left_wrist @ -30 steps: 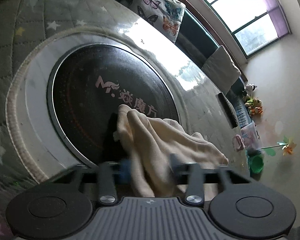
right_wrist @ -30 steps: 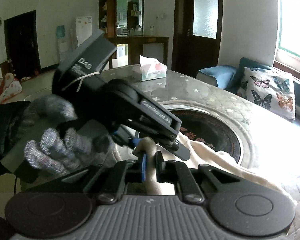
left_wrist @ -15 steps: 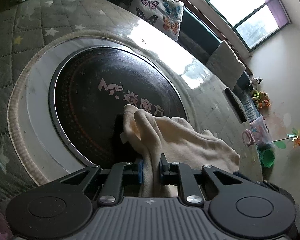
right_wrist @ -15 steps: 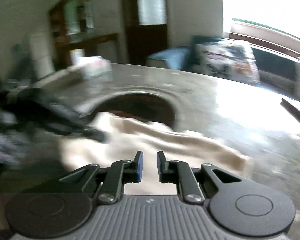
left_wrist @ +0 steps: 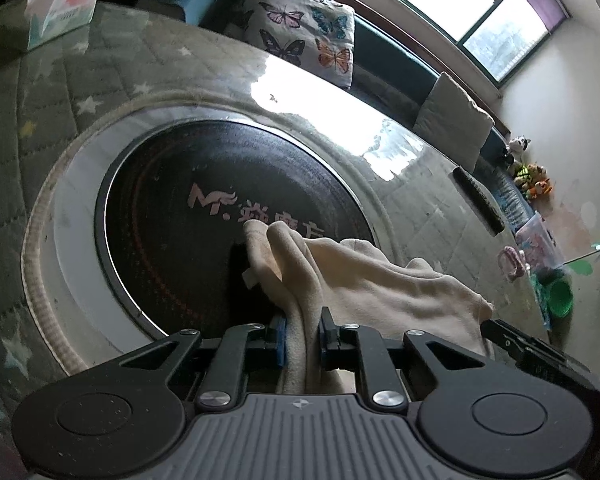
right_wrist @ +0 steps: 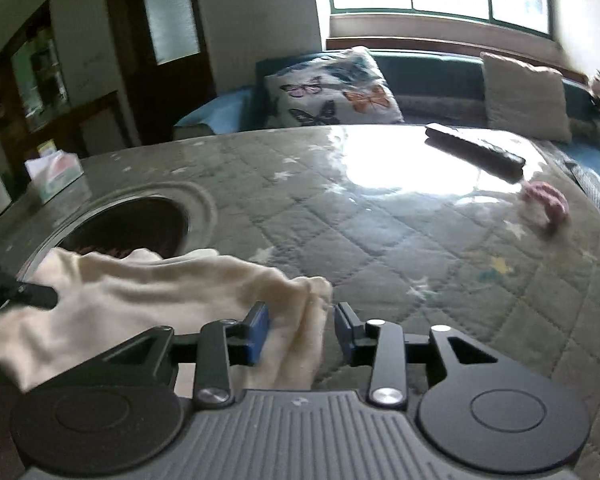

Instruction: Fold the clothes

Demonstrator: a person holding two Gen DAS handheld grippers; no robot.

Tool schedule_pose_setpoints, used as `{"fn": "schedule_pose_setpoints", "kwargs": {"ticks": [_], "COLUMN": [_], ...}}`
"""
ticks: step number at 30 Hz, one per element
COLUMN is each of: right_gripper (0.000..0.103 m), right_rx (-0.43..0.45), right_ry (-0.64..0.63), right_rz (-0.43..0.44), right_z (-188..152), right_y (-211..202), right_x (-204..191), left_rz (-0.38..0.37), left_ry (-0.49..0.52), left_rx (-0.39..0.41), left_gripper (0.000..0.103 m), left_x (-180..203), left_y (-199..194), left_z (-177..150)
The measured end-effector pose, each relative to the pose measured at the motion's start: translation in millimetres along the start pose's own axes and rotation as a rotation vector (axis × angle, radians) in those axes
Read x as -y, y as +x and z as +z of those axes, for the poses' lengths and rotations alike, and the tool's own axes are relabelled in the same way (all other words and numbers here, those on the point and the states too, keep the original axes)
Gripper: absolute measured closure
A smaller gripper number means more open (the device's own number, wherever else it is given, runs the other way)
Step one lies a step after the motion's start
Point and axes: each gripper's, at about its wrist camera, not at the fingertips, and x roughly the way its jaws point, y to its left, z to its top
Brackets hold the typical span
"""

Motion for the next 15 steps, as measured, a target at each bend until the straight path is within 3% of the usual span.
{"fn": "schedule_pose_setpoints", "kwargs": {"ticks": [5,9,15], "right_gripper": [0.068,0.09,0.094], "right_rx": [-0.012,-0.014,0.022], "right_ry": [0.065,0.104,0.139], "right_rz": [0.038,0.068,0.084], "right_z": [-3,-3,-3], "right_y": [8,8,-4], "right_x": [6,7,6], "left_rz": [0.049,0.1,0.152], "left_ry": [0.08,0.169,0.264], "left_rx": [0.017,0.051,0.092], "left_gripper": [0.087,0.087,0.087], "left_x": [12,27,44], "left_y": [1,-1,-2], "left_z": [-1,-4,-7]}}
